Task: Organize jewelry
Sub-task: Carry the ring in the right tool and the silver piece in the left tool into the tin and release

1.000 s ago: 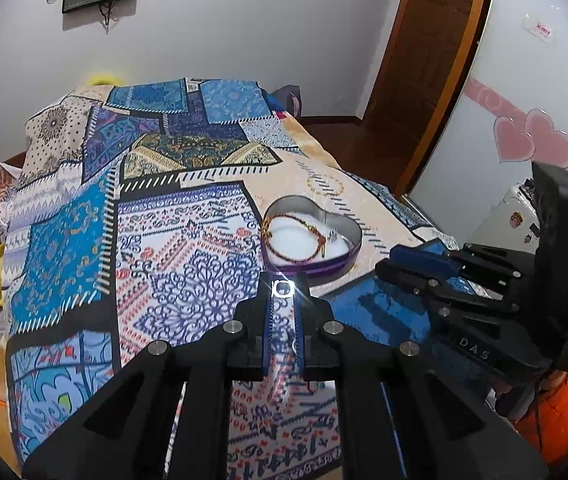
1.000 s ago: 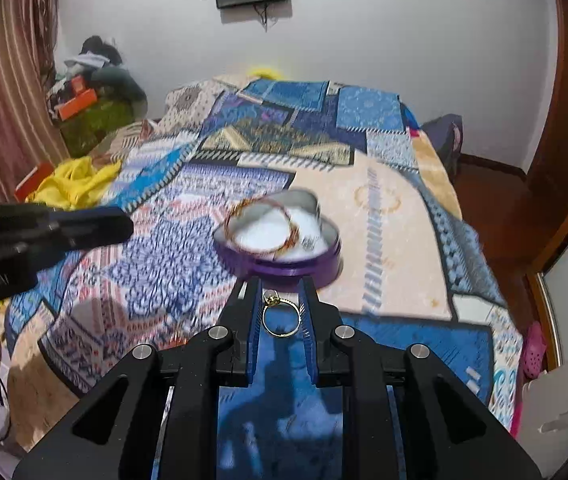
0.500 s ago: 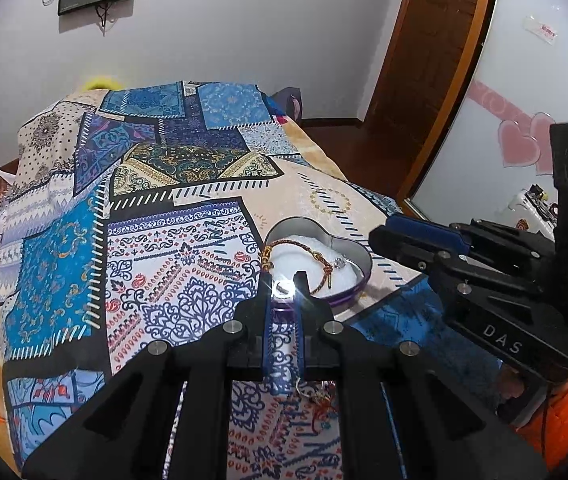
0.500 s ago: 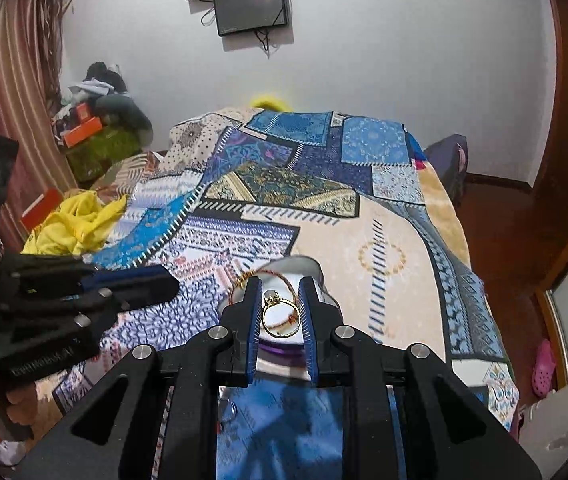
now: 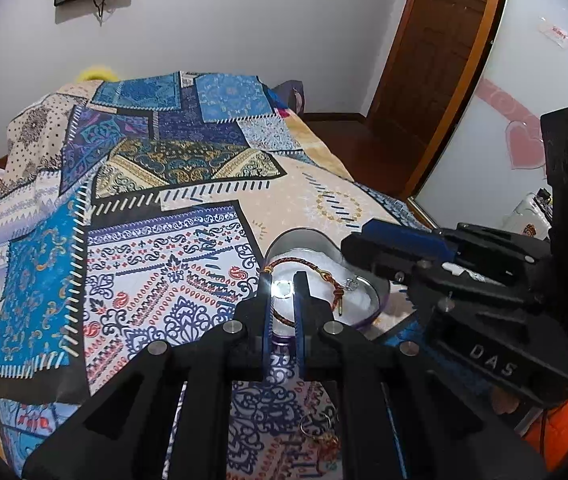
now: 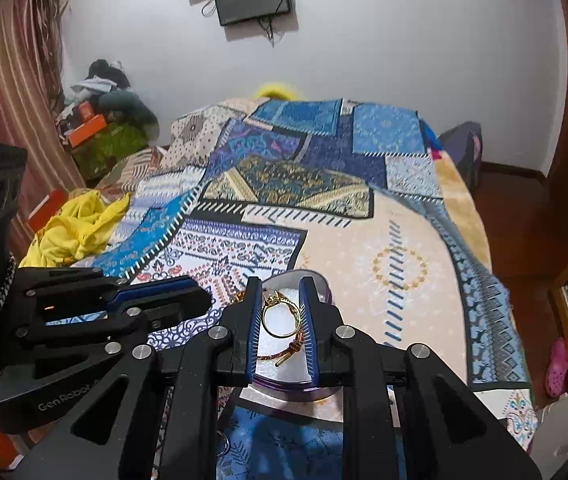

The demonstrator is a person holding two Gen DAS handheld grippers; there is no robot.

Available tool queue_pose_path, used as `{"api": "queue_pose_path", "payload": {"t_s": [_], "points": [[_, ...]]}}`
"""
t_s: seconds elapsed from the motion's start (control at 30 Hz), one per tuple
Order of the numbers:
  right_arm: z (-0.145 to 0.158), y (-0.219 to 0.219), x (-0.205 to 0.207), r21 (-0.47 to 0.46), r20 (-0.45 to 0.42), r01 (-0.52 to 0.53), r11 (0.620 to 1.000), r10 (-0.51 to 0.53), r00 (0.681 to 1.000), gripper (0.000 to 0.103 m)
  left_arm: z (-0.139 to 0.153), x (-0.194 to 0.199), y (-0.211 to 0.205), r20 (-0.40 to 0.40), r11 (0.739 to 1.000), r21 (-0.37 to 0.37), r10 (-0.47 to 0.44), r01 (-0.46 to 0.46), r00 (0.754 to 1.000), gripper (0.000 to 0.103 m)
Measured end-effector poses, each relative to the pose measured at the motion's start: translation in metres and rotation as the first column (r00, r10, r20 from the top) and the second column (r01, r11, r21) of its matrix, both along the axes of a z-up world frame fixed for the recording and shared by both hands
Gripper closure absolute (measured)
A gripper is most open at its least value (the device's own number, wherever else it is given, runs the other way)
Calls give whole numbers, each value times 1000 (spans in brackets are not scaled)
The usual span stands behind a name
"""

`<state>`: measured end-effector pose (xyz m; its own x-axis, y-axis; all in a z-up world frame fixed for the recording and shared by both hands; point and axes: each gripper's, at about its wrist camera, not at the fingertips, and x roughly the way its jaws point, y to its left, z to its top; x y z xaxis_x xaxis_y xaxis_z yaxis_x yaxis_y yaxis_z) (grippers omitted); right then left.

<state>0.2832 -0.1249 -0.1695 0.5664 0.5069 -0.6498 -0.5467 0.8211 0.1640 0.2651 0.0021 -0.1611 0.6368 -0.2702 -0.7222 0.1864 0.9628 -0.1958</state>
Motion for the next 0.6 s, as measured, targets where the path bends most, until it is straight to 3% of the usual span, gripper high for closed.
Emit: {"api": "queue_pose_path", "payload": {"t_s": [0.47, 0.6], "points": [[-7, -7, 10, 17, -75, -12, 1000, 13, 997, 85, -14, 11, -8, -46, 999, -12, -30, 30, 998, 95], [-5, -10, 9, 25, -86, -1, 1000, 3, 996, 76, -10, 8, -11, -39, 999, 3, -39, 39, 998, 95]]}}
